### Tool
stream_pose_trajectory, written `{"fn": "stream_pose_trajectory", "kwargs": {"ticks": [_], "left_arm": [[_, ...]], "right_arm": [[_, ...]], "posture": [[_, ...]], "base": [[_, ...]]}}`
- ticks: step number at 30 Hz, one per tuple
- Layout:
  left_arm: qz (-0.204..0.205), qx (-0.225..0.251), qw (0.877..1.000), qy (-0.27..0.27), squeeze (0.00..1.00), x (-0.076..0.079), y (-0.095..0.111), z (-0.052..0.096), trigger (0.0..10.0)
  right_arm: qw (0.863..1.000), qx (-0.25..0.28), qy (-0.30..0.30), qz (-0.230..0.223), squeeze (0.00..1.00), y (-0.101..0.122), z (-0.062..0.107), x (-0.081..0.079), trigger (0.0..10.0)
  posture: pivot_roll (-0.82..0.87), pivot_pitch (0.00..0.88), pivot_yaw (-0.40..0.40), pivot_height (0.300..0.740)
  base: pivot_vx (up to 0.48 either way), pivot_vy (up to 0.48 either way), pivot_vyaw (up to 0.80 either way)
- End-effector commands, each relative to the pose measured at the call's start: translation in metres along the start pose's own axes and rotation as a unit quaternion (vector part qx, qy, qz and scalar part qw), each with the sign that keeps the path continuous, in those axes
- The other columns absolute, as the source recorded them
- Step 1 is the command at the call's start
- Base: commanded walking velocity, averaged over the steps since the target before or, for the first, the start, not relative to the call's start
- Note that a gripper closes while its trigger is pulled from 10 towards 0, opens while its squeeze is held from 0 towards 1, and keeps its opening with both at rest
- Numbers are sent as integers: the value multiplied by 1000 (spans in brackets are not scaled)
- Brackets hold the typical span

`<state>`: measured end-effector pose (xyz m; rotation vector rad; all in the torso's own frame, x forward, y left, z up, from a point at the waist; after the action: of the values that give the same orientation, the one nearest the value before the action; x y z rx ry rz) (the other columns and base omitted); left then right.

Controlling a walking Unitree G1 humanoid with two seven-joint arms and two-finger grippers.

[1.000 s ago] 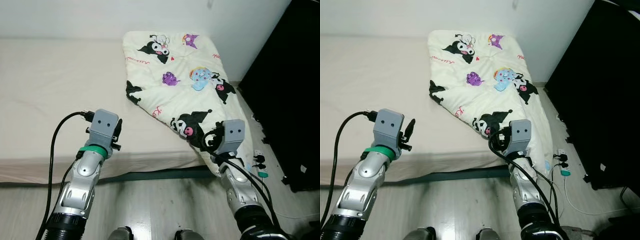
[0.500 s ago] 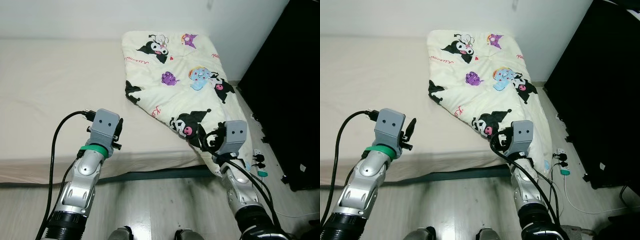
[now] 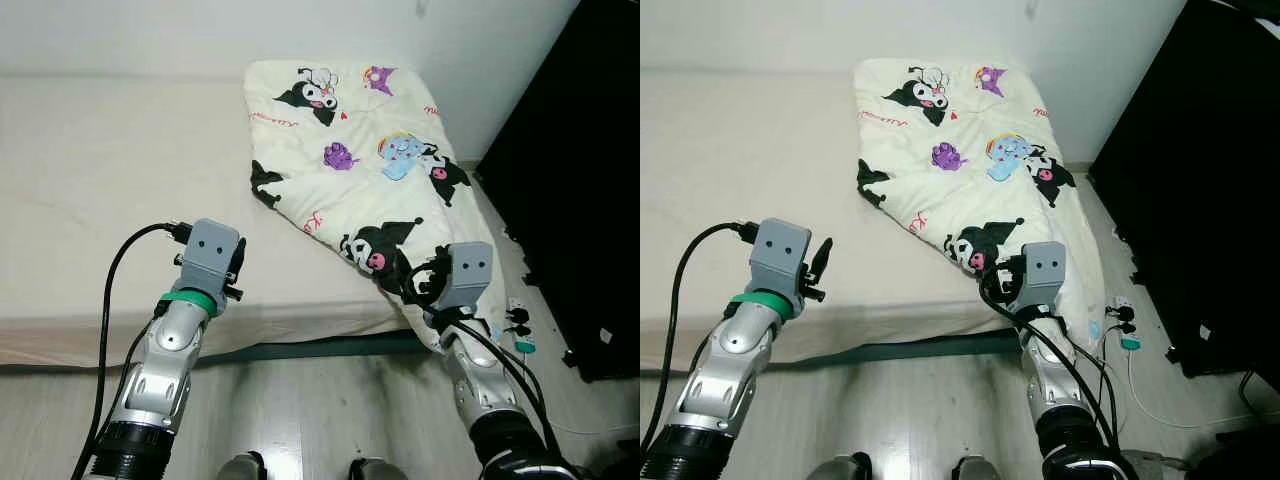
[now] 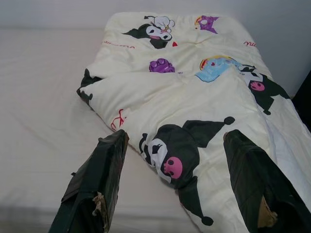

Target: Clean up the room

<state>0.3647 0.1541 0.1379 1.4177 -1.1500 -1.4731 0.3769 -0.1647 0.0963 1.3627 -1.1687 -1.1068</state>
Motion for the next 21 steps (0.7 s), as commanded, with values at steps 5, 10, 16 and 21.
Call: {"fn": "stream_pose_trajectory", "kwargs": {"ticks": [5,10,16,21], "left_arm": [[0,-8,1000,-1,0,2,-7,1,10000],[-2,-14,1000,-3,0,3,-12,2,10000],[1,-55,998,-13,0,9,-38,6,10000],[3,-126,992,-15,0,20,-88,20,10000]], "right_arm": [[1000,-5,-7,1,0,-4,3,5,10000],[1000,-7,-8,1,0,-6,4,5,10000],[1000,-15,-8,4,0,-12,8,4,10000],[1000,-18,-19,12,0,-20,15,-1,10000]], "posture": [[77,95,26,740],[77,93,25,740],[76,90,23,740],[54,85,19,740]], "base": [[0,0,0],[0,0,0],[0,0,0],[0,0,0]]}}
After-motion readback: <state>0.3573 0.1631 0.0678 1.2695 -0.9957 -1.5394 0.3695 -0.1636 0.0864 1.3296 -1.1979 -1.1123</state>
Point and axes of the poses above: a point about 5 cm out from each wrist's last joint towards the gripper, its own z axis pointing back from the gripper into the wrist, its own y axis along the axis of the wrist's last joint, x = y × z, the point moved 5 cm from there along -z, pointing out of the wrist towards the gripper
